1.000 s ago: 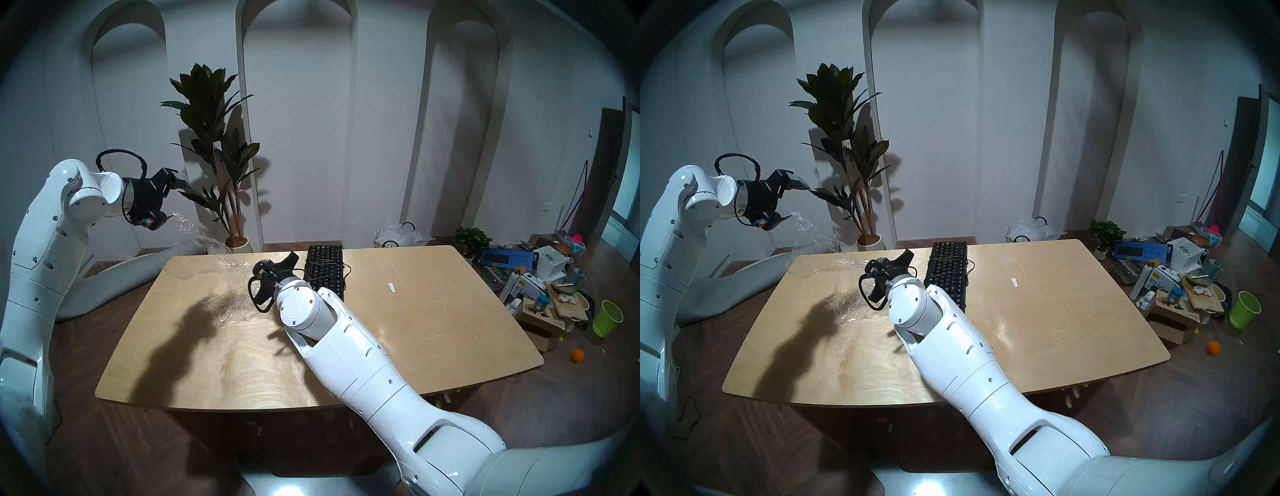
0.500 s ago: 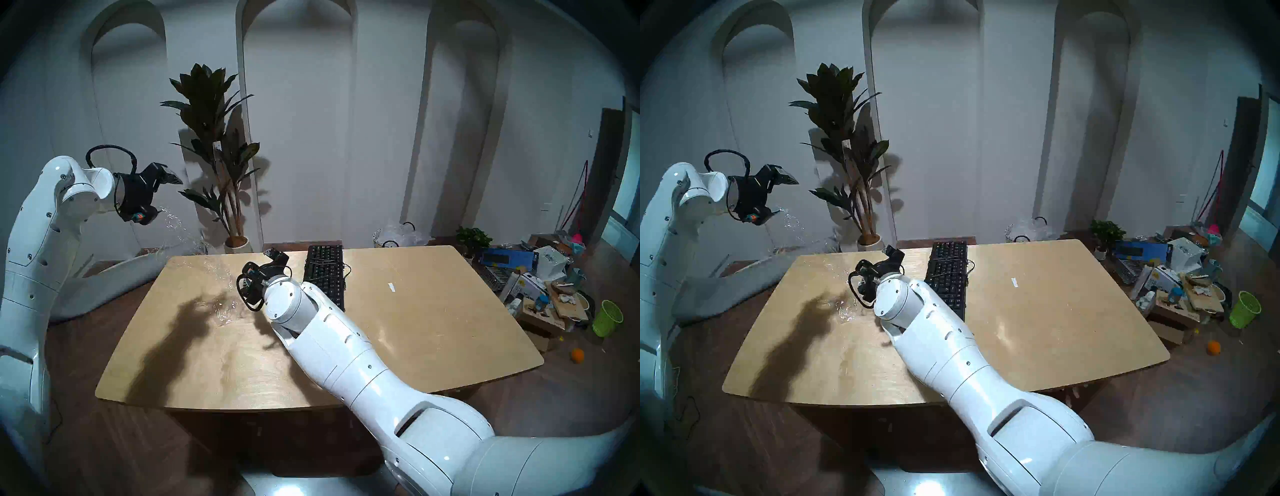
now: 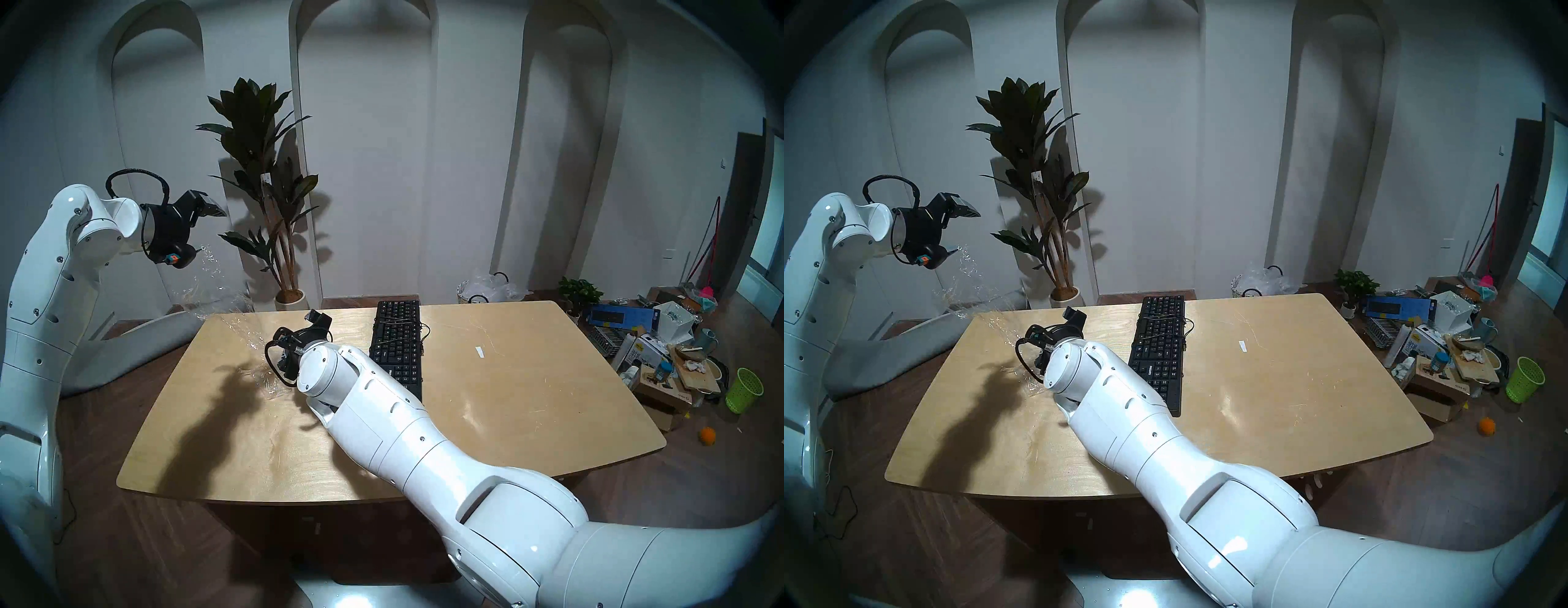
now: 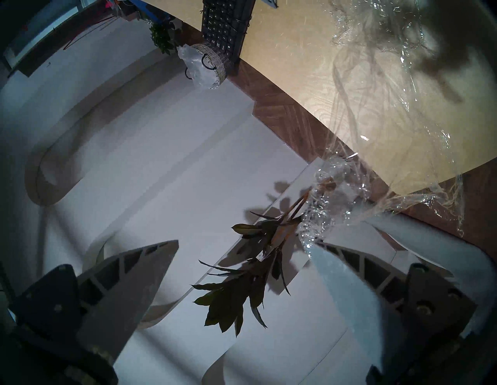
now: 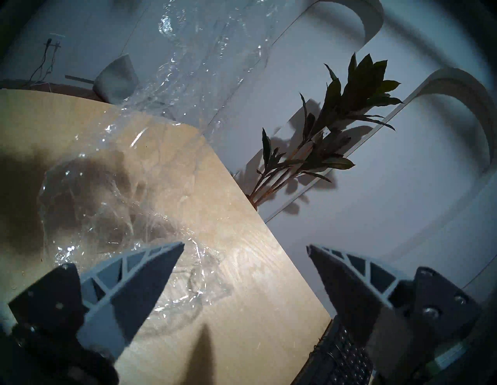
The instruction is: Unwrap the new keyboard and set the wrapping aside
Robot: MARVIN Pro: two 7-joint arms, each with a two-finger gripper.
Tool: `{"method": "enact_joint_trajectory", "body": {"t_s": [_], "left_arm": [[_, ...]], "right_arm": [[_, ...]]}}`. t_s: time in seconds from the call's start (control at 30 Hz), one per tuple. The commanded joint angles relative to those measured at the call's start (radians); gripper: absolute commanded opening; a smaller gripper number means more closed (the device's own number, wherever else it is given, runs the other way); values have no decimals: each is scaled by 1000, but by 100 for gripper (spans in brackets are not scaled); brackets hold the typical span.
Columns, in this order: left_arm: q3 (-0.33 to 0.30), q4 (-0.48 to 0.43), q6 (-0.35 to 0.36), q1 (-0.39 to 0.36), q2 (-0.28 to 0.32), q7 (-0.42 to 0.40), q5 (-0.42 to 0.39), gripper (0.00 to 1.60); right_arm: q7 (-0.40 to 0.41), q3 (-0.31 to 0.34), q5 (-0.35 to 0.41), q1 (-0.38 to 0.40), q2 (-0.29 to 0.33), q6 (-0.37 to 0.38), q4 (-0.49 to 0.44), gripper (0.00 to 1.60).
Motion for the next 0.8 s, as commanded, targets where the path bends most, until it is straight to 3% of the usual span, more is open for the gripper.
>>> {"method": "enact_joint_trajectory", "body": {"t_s": [0.0,0.23,0.43,0.77], "left_arm": [[-10,-13,15,-42,-12,7,0,160],[-8,2,43,-75,-41,10,12,160],[11,17,65,-113,-79,12,28,160],[37,52,83,-157,-110,11,57,160]], "right_arm": [[-24,1,12,82,-90,5,22,160],[-53,96,78,158,-90,9,24,160],[-85,170,160,176,-90,-17,20,160],[-131,169,301,183,-90,-74,-93,160]]}}
